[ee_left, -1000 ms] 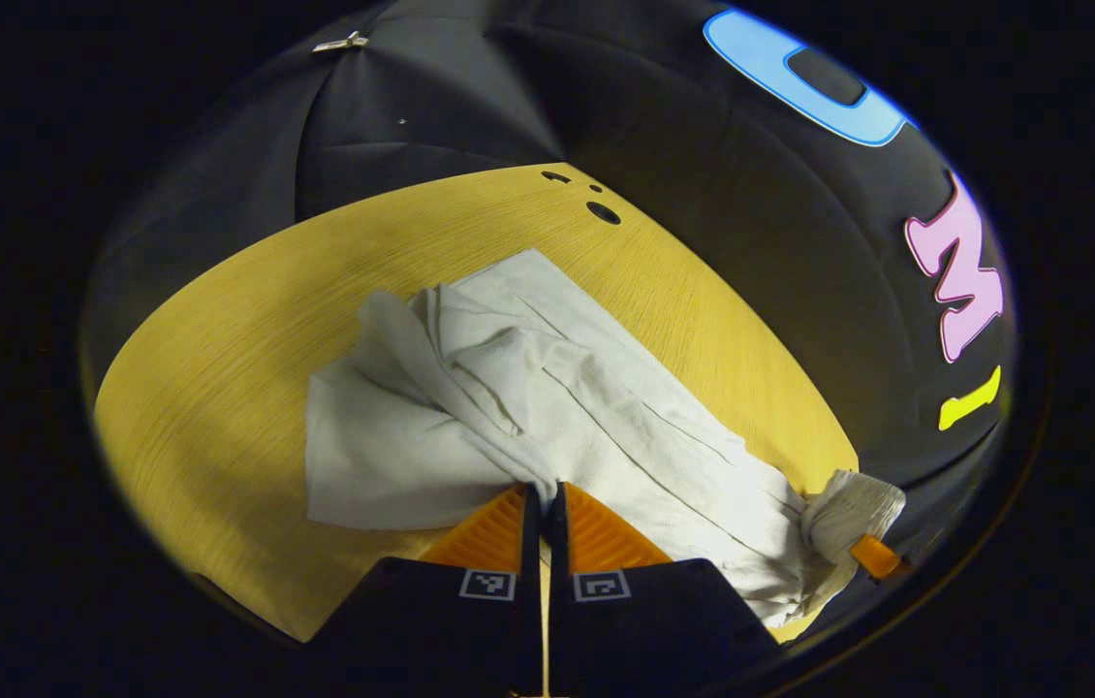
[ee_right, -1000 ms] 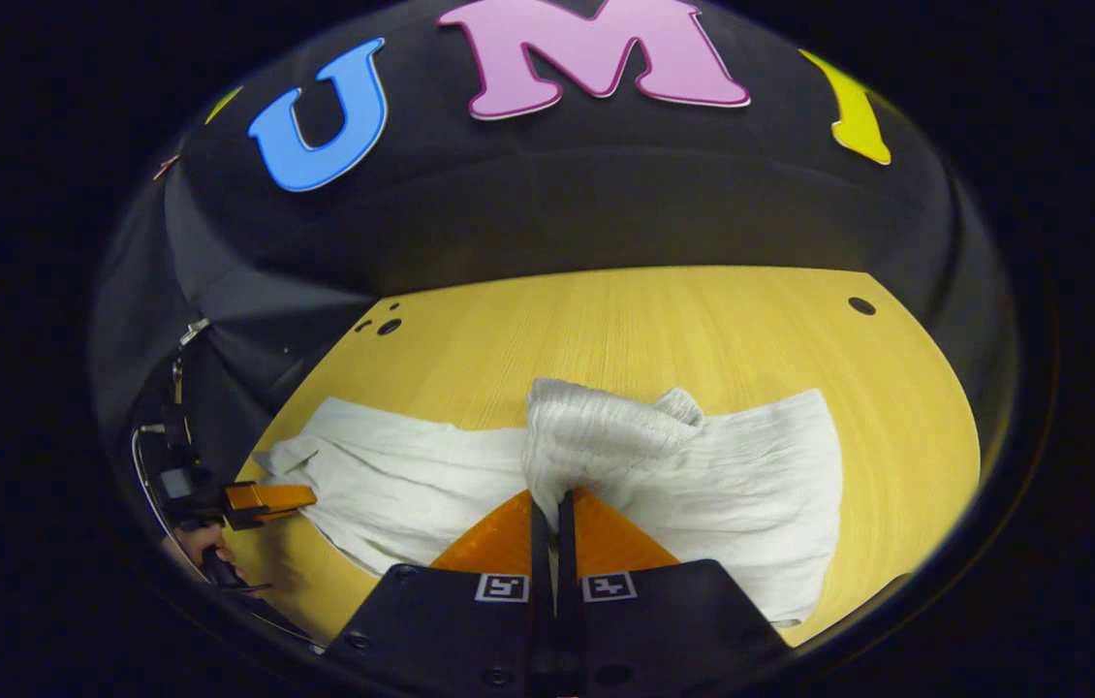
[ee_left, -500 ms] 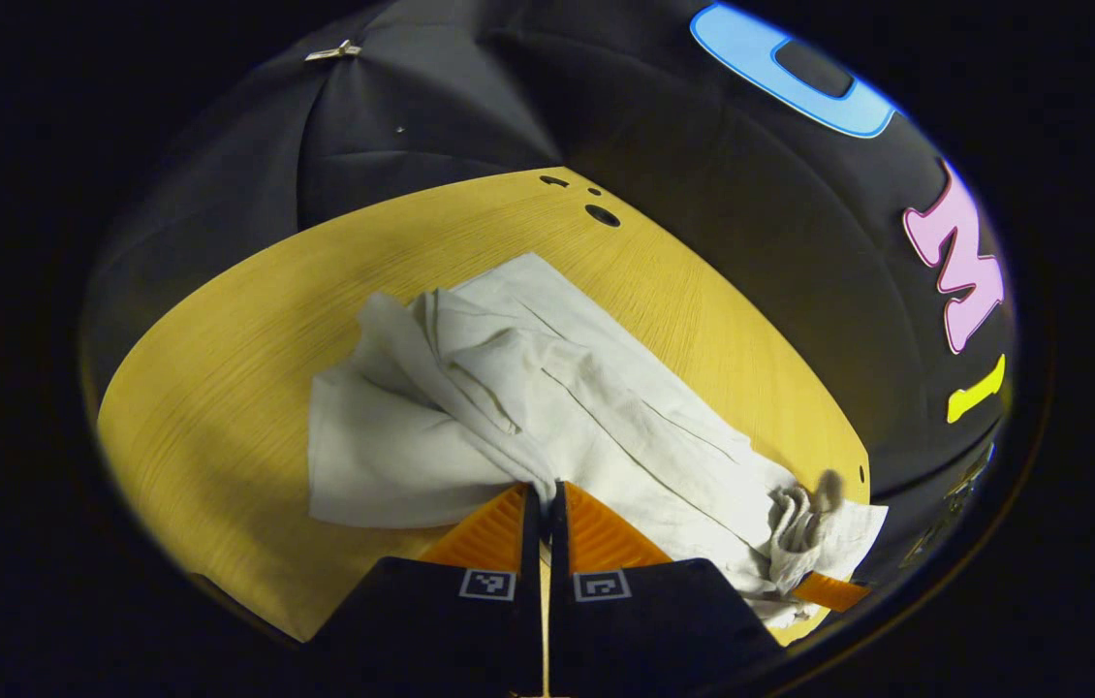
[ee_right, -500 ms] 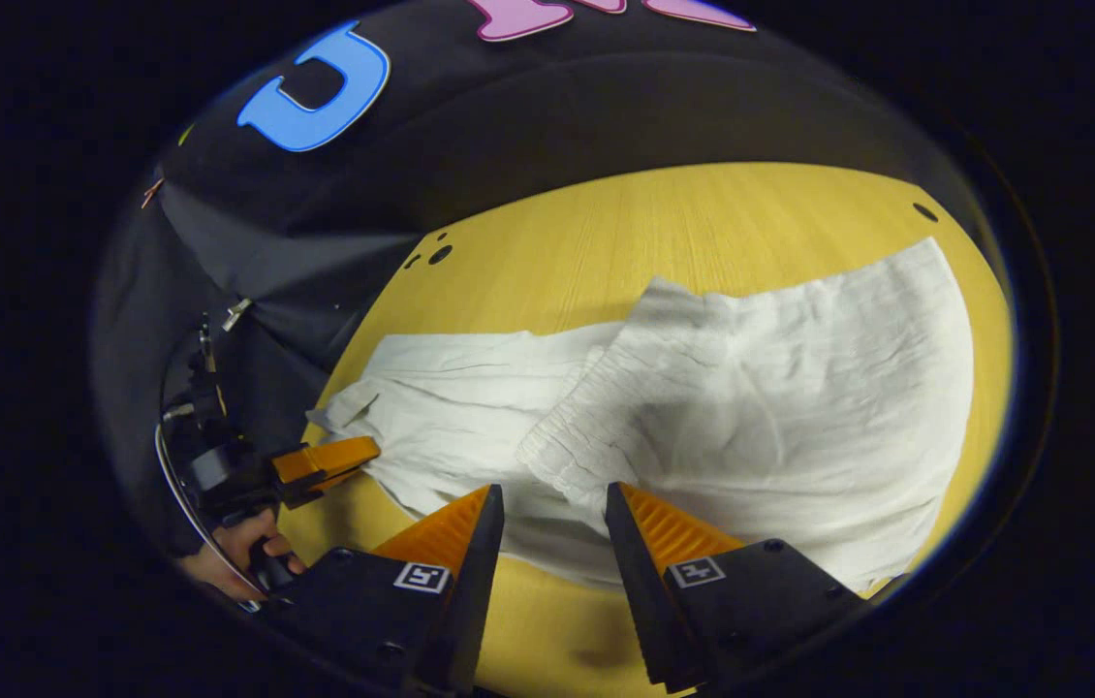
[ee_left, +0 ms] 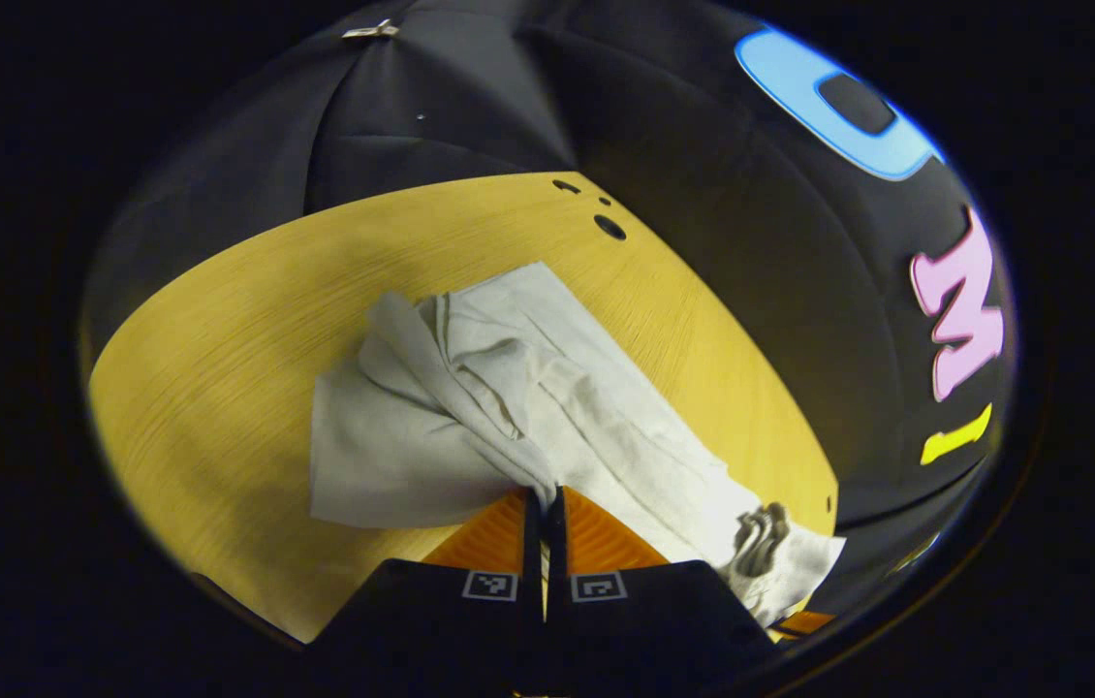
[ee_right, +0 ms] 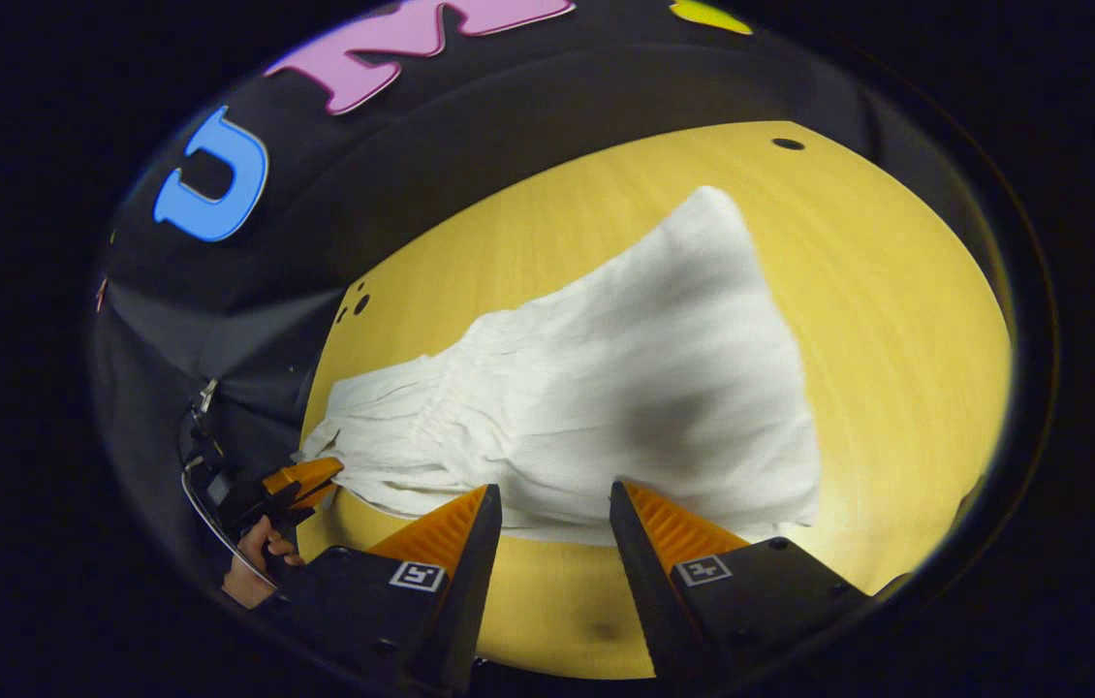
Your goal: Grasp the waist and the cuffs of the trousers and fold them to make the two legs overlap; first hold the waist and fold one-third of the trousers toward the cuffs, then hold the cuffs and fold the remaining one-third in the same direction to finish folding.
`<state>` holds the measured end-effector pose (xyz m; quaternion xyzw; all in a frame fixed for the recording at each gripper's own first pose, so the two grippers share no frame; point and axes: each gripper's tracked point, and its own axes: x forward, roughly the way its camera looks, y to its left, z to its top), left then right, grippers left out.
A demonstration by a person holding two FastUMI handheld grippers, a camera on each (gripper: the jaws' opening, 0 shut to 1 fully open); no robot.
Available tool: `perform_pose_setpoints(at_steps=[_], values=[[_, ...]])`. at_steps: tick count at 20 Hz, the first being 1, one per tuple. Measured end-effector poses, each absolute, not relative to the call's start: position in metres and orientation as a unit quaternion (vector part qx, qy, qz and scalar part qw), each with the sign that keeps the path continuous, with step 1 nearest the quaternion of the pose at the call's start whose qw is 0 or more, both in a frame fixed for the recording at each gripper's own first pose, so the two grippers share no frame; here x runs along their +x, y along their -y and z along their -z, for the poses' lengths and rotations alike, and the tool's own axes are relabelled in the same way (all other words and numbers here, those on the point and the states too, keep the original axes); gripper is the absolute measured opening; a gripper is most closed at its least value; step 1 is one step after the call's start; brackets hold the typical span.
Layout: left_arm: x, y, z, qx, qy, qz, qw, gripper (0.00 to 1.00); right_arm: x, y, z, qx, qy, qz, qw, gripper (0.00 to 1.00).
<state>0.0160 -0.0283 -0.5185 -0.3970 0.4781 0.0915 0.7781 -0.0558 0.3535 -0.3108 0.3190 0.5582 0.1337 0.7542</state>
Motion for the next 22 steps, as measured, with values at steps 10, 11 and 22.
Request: perform_pose_setpoints(at_steps=[10, 11, 22], values=[[0.065, 0.083, 0.419, -0.296, -0.408, -0.010, 0.864, 0.05, -0.082, -0.206, 0.323, 0.353, -0.545, -0.028, 0.760, 0.71], [0.069, 0.093, 0.409, -0.280, -0.402, 0.003, 0.872, 0.06, -0.083, -0.199, 0.321, 0.356, -0.543, -0.025, 0.761, 0.71], [0.071, 0.246, 0.345, -0.146, -0.372, 0.168, 0.901, 0.06, -0.093, -0.130, 0.326, 0.390, -0.520, 0.021, 0.759, 0.71]])
